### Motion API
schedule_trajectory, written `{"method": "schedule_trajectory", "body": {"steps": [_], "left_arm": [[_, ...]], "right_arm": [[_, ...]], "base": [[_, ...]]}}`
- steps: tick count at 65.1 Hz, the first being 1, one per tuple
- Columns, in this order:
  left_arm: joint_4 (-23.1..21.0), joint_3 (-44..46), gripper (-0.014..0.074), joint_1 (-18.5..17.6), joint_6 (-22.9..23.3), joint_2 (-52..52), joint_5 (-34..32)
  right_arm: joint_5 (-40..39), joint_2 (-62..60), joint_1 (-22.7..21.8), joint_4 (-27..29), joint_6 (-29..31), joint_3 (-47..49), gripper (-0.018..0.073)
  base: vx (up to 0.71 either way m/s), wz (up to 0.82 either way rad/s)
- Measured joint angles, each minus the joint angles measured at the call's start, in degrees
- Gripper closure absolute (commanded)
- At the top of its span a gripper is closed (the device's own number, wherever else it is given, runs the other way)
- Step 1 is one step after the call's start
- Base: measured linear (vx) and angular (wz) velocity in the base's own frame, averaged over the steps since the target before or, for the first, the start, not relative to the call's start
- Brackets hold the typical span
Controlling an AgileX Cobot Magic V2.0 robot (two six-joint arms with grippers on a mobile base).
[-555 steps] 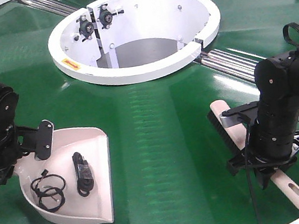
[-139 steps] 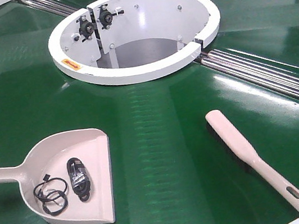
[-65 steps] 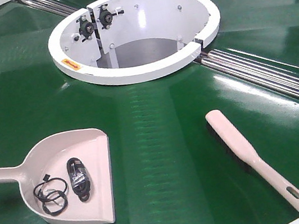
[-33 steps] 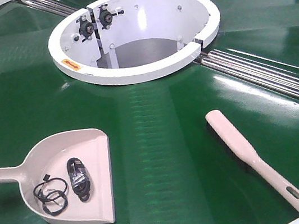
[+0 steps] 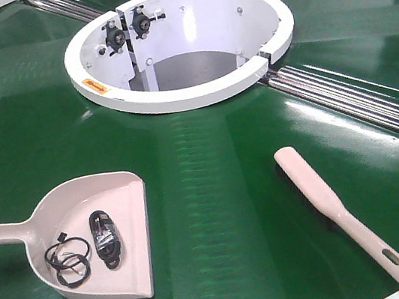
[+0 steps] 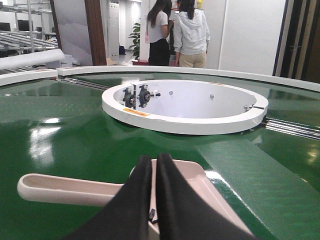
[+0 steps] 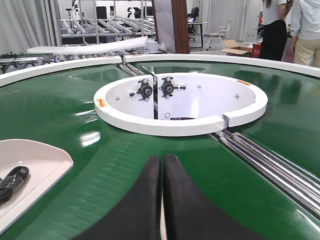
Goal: Clean and inspect green conveyor with broom and dustpan
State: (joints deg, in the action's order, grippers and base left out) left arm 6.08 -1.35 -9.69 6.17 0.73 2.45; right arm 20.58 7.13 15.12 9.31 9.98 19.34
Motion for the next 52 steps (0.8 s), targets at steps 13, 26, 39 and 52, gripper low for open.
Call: {"method": "schedule_trajectory", "body": {"steps": [13, 26, 39, 52], "left_arm": [[0.00, 0.00, 0.0604, 0.00, 0.00, 0.00, 0.02], [0.00, -0.25, 0.0603, 0.00, 0.00, 0.00, 0.07], [0.02, -0.25, 0.0602, 0.00, 0.00, 0.00, 0.07], [0.18, -0.25, 0.0602, 0.00, 0.00, 0.00, 0.07]], "right_arm": [[0.00, 0.00, 0.00, 0.00, 0.00, 0.00, 0.0568], [0.00, 0.00, 0.00, 0.00, 0.00, 0.00, 0.0568], [0.71, -0.50, -2.86, -2.93, 0.38, -0.07, 0.0568], [-4.09, -2.16, -13.79, -7.58, 0.38, -8.15, 0.0568]], "base": [[0.00, 0.00], [0.00, 0.00], [0.00, 0.00], [0.00, 0.00]]}}
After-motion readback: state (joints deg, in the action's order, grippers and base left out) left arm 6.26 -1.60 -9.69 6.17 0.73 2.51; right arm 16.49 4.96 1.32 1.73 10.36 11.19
